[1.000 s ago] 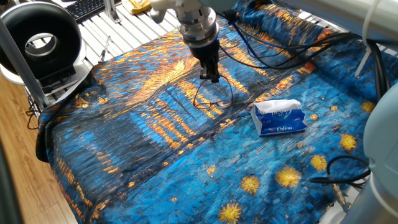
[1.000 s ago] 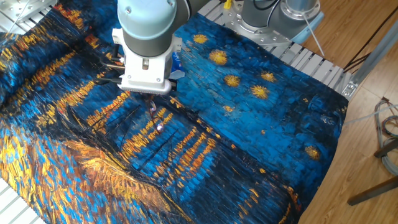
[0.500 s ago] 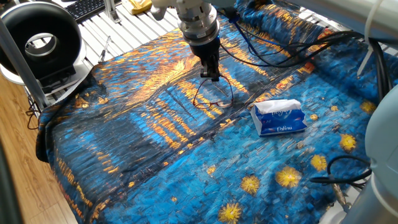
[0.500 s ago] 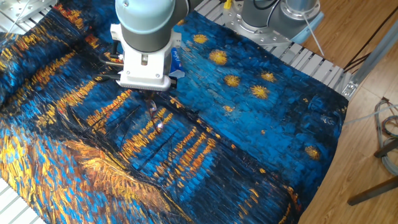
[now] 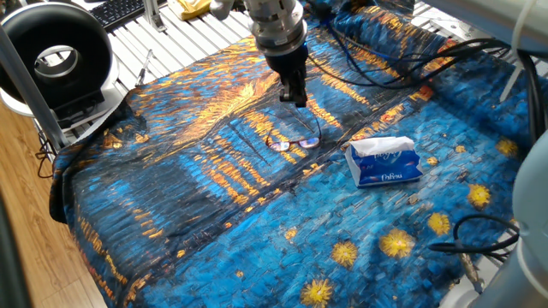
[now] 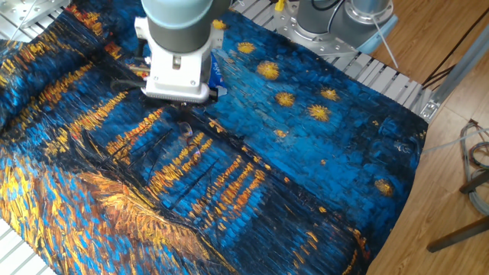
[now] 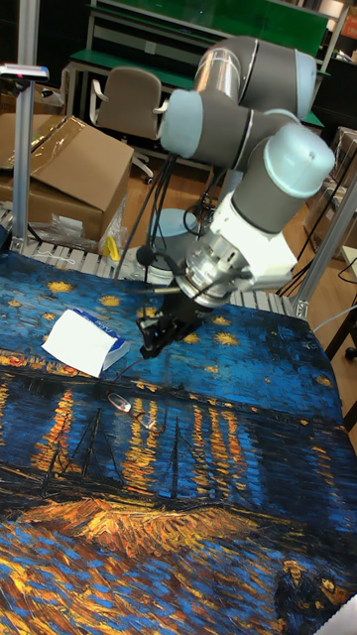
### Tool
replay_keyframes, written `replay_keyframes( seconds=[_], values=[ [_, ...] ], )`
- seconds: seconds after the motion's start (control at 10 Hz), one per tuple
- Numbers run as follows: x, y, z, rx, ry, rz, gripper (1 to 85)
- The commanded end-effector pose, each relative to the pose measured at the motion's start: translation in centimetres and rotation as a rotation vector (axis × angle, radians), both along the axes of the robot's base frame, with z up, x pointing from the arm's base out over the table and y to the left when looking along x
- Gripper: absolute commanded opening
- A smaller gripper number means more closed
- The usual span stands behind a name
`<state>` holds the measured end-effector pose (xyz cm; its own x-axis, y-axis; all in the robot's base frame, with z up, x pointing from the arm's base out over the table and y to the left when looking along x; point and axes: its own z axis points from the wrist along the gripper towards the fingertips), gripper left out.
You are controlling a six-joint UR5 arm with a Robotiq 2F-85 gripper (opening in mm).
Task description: Unfold the leg of the glasses (with one hand)
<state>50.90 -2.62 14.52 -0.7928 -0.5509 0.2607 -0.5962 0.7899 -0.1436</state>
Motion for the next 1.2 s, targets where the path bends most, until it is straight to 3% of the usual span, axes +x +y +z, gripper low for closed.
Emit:
replay_keyframes(
  seconds=[0.0, 0.2, 0.3, 0.4, 0.5, 0.8, 0.9, 1.1],
  values=[
    [-0.8, -0.1, 1.7, 0.006, -0.017, -0.035, 17.7],
    [-0.9, -2.1, 3.0, -0.017, -0.028, -0.043, 10.7],
    [-0.5, -3.1, 3.5, -0.017, -0.059, -0.084, 6.0],
    [0.1, -3.6, 3.7, -0.008, -0.117, -0.177, 1.3],
    [1.1, -3.1, 3.8, 0.036, -0.200, -0.297, 1.0],
    [1.0, -4.6, 3.9, 0.078, -0.278, -0.487, 1.0],
    [0.8, -4.6, 3.5, 0.123, -0.293, -0.549, 1.0],
    [2.2, -0.7, 2.6, 0.303, -0.307, -0.796, 1.0]
  ],
)
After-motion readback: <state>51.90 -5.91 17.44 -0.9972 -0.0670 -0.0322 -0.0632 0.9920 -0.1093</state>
